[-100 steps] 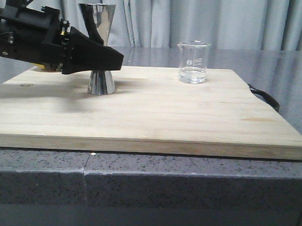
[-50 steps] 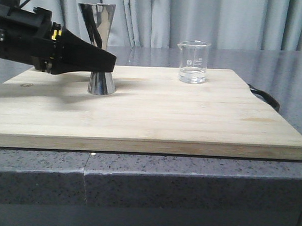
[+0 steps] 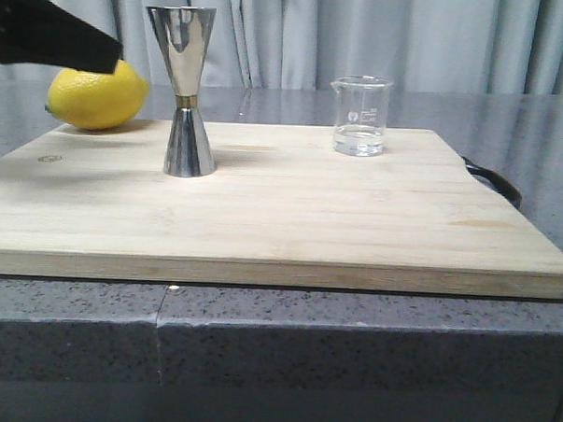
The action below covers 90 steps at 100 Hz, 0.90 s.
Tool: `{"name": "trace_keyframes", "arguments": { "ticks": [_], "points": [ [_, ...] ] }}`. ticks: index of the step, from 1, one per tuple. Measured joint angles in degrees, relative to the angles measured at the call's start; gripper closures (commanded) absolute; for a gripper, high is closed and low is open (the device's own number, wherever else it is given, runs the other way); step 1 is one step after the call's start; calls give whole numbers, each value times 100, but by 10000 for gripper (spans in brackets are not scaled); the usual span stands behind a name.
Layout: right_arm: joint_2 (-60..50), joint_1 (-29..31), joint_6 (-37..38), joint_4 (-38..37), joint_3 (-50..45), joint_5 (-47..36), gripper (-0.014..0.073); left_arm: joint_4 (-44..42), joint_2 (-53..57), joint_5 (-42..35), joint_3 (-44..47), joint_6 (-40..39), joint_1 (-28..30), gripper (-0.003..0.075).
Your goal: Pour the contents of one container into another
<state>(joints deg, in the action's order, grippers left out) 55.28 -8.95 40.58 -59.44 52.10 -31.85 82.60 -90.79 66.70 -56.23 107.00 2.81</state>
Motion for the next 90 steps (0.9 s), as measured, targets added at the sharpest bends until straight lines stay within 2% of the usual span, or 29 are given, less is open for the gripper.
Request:
{"name": "trace_keyframes", "arguments": {
  "ticks": [12, 31, 43, 50, 63, 90],
  "points": [
    [0, 0, 0, 34, 19, 940, -52, 256, 498, 45, 0, -171, 611, 197],
    [0, 13, 0, 150, 362, 2449, -52, 1454, 1388, 39, 0, -236, 1843, 200],
    [-22, 13, 0, 159, 540, 2937, -52, 1729, 2079, -458, -66, -415, 2488, 206],
    [-77, 13, 0, 148, 567, 3071, -52, 1786, 2442, -731, -106, -675, 2666, 206],
    [-286, 13, 0, 55, 581, 3235, -52, 1834, 2819, -815, -120, -1301, 2550, 207],
    [-903, 13, 0, -134, 581, 3615, -52, 1601, 3928, -1357, -120, -1644, 1378, 207]
  ]
}}
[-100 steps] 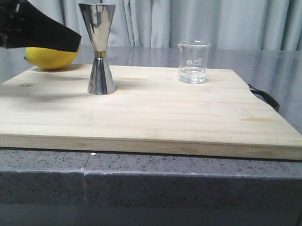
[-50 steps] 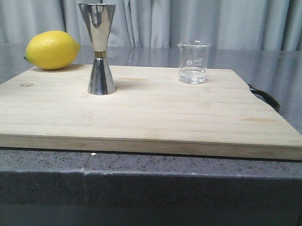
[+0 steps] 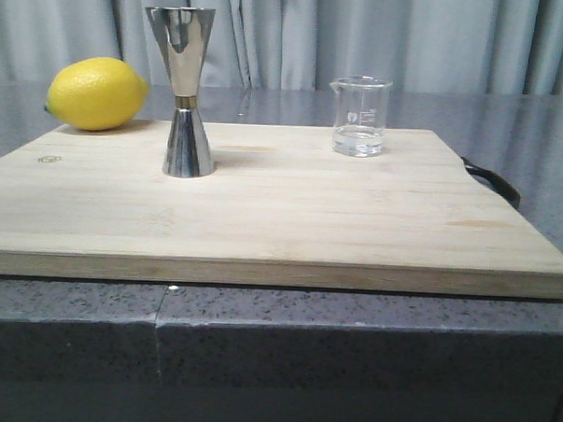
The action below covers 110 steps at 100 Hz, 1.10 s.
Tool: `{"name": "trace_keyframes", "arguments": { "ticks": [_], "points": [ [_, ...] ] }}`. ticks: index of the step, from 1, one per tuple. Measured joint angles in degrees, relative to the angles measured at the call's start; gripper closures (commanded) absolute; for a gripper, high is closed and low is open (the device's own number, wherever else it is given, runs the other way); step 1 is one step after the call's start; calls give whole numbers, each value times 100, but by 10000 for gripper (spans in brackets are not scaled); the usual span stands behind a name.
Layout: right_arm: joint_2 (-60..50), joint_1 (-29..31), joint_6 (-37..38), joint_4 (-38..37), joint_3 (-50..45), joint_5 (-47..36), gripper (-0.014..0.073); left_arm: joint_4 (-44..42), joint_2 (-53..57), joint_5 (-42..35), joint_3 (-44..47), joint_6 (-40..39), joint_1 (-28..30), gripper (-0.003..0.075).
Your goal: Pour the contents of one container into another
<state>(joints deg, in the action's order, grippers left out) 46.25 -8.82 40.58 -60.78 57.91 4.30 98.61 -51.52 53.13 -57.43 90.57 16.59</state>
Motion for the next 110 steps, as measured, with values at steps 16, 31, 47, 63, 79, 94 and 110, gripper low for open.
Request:
{"name": "trace_keyframes", "arguments": {
  "ticks": [16, 31, 47, 63, 79, 94, 110],
  "points": [
    [-223, 0, 0, 0, 23, 0, -52, -746, 968, -697, 0, -521, -721, 207],
    [-311, 0, 0, 70, -40, 0, -52, -1764, 2080, -1716, 114, -1170, -906, 207],
    [-505, 0, 0, 120, -435, -43, -52, -2277, 3222, -2787, 859, -1516, -927, 207],
    [-1029, 0, 0, 306, -1178, -155, -52, -2308, 4085, -3554, 2004, -1566, -927, 208],
    [-2013, 0, 0, 718, -2072, -179, -52, -2226, 4658, -3690, 3162, -1576, -927, 230],
    [-3111, 0, 0, 820, -3021, -166, -52, -2107, 4879, -3760, 3980, -1576, -927, 311],
    [-3916, 0, 0, 839, -3874, 75, -26, -1987, 4889, -3804, 4579, -1589, -1099, 426]
  ]
}}
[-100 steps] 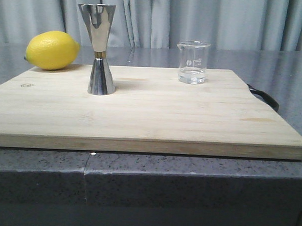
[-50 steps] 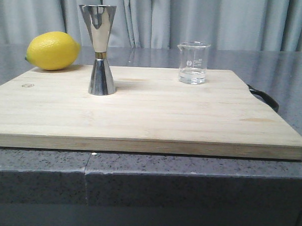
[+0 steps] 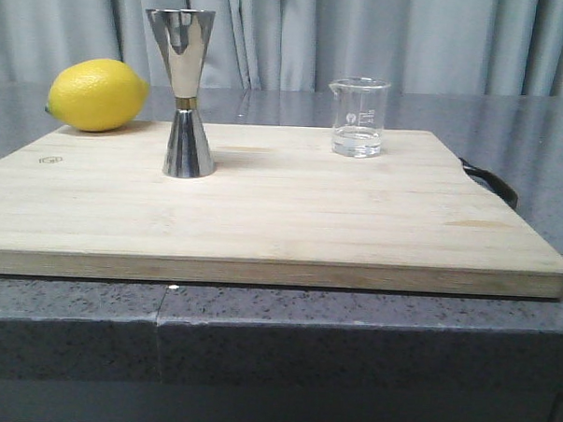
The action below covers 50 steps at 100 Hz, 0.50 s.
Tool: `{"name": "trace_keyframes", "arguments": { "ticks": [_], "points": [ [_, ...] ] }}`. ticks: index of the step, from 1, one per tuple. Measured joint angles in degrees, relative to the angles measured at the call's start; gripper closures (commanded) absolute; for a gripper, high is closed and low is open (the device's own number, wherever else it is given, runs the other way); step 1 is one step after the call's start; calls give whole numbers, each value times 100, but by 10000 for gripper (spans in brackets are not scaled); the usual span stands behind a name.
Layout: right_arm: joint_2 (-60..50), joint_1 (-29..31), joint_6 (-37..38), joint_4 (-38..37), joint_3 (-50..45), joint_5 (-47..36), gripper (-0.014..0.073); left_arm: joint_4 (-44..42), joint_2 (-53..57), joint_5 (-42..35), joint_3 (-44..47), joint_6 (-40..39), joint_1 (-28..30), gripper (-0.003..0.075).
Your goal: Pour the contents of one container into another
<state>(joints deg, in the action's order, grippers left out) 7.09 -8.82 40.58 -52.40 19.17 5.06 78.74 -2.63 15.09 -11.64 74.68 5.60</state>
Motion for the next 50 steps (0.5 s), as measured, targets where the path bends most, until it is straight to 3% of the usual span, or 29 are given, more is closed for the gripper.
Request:
{"name": "trace_keyframes", "arguments": {
  "ticks": [9, 17, 35, 50],
  "points": [
    [-325, 0, 0, 23, -366, 130, 71, 37, 0, -69, 195, 0, -101, 582],
    [-477, 0, 0, 27, -560, 158, 236, 51, 0, -185, 273, 0, -135, 739],
    [-512, 0, 0, 37, -672, 180, 665, 288, 0, -307, 282, -10, -135, 739],
    [-512, 0, 0, 37, -683, 193, 664, 429, 0, -327, 282, -12, -135, 739]
  ]
}}
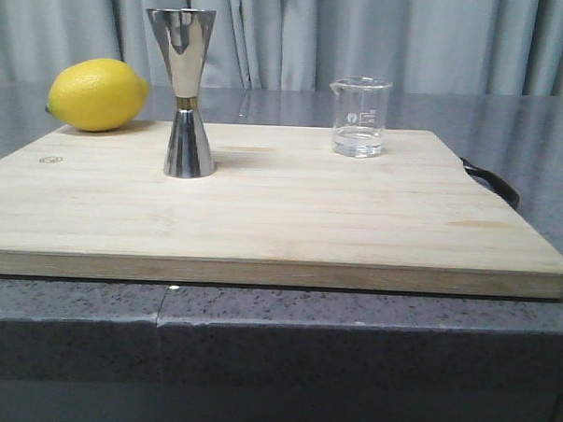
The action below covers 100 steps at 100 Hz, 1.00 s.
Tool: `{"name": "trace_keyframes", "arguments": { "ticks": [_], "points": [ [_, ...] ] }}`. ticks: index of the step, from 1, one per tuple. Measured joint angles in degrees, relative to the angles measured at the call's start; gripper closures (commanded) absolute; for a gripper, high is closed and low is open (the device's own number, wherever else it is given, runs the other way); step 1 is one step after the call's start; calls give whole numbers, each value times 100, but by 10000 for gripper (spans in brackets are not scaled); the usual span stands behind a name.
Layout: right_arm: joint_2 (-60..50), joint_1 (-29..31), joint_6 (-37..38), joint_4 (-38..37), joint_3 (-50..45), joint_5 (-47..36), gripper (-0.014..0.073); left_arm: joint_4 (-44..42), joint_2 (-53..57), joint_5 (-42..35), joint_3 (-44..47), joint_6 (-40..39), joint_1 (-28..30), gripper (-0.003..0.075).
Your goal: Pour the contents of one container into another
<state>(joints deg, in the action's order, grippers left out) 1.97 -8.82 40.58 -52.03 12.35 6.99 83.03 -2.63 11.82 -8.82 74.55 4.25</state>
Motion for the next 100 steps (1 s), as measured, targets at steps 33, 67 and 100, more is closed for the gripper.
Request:
{"name": "trace_keyframes", "arguments": {
  "ticks": [33, 67, 100],
  "points": [
    [0, 0, 8, 4, 0, 12, 664, 15, 0, 0, 0, 0, 0, 739],
    [0, 0, 8, 4, 0, 12, 664, 25, 0, 0, 0, -2, 0, 739],
    [0, 0, 8, 4, 0, 12, 664, -3173, 0, 129, 0, -3203, 0, 739]
  ]
}}
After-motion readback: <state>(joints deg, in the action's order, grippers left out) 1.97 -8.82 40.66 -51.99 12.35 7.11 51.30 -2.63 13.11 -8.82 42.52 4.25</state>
